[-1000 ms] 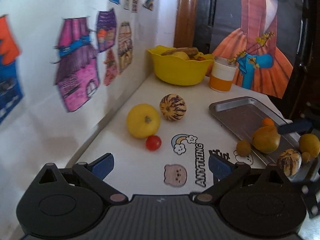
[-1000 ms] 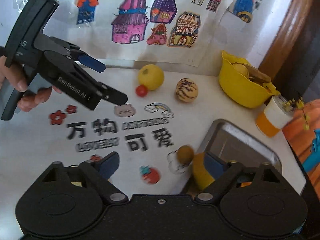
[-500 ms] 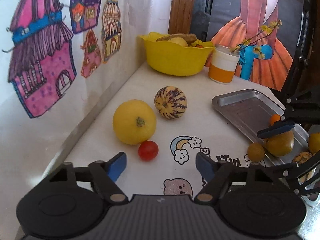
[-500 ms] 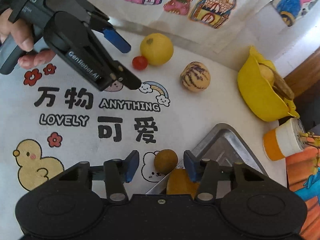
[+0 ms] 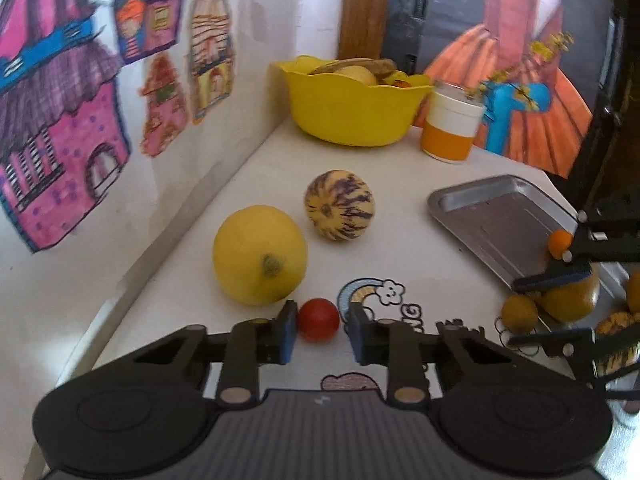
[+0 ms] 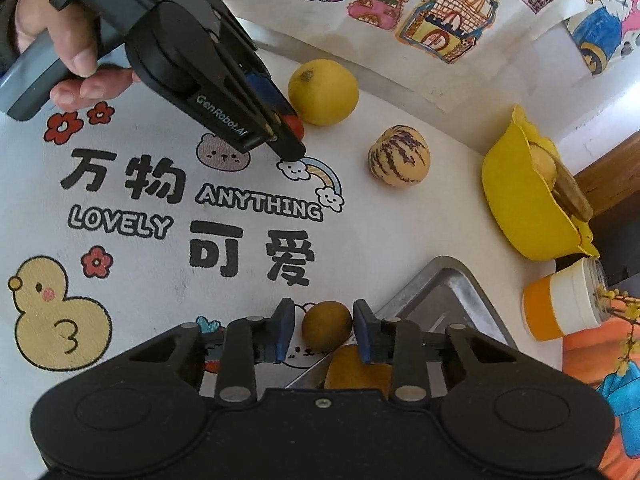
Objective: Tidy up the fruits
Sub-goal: 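Grasp the red cherry tomato with the left tool while the right tool grasps the brown kiwi, then lower the tomato with the left tool onto the tray while the right tool sets the kiwi there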
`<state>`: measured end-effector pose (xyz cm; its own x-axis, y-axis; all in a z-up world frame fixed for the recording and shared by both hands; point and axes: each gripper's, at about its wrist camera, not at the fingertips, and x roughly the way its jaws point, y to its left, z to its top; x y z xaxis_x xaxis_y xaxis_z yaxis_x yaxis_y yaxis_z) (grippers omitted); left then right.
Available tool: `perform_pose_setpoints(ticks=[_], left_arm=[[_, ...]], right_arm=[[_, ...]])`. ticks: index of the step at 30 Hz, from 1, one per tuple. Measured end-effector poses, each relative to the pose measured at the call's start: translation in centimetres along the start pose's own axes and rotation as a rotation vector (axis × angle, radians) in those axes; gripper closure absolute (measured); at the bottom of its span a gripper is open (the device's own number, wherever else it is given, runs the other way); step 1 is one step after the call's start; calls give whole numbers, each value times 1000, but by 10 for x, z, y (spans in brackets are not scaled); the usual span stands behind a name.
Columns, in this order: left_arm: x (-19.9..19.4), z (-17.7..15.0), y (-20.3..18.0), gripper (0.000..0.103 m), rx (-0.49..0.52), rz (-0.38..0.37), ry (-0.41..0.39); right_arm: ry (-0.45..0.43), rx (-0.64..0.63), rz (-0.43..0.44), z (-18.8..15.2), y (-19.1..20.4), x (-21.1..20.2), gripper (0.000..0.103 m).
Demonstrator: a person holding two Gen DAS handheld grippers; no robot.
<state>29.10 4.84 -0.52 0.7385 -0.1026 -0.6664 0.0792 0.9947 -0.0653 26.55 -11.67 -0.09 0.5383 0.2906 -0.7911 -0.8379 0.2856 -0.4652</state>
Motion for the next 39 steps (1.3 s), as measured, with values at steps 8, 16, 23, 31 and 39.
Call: perform_pose_setpoints(ticks=[8,16,23,31,39], left_arm=[[-2,0,-18,80,16,-55,17],[-15,5,-44,80,29,-104,-11],[-26,18,-67,80,-3,-147,-110],[-19,35,-111,80,-19,-205,-149],[-4,37,-150,80,23,-246,-125]], right_arm=[[-49,25,3,-6,6,-7,73],[-144,94,-29,-14,6,-32,73],[-239,189,-162,-34,-13,-73,73],[-222,323,-267,-84,-43,-88,73],[-177,410,-269,-132,-48,-82,73]])
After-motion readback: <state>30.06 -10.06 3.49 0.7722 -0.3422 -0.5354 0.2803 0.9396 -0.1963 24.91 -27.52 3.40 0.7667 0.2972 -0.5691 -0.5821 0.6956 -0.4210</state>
